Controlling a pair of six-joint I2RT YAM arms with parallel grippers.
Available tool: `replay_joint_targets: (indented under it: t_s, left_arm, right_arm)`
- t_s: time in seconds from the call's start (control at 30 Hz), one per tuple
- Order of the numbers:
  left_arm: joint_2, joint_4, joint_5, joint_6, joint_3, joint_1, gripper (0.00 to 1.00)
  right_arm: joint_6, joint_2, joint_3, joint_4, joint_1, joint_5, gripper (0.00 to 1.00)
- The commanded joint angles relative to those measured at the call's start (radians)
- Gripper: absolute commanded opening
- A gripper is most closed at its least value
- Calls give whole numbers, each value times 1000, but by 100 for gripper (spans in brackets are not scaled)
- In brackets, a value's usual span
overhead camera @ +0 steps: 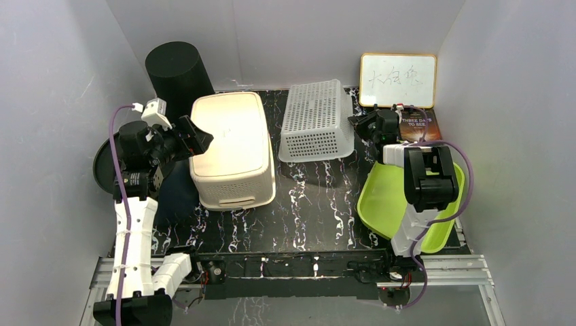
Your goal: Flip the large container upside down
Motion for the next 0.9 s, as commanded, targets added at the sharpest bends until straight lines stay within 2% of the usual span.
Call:
replay_joint_targets:
  t_s: [0.0,0.07,0.3,0.47,0.6,0.73,0.87]
  left_arm:
    - [7,18,3,13,2,-3,99]
    - [13,21,1,14,2,-3,98]
    - [33,34,1,13,-8,-3,98]
    - [36,36,-1,14,-5,-3,98]
    - [37,28,-4,17,6,-3,98]
    - [42,24,-3,24,11,-3,98]
    - [56,28,6,27,10,-3,98]
  right_arm:
    - [-96,54,89,-73,5,-20,0]
    - [-114,79,120,-94,7,-23,2]
    - [-177,130,189,-150,24,-42,31]
    - [-212,174,265,-207,27,-60,35]
    - [-259,126,265,-252,28,2,38]
    - [-352,-32,261,-393,56,128,40]
    - [-459,-213,263,-621,141,351,41]
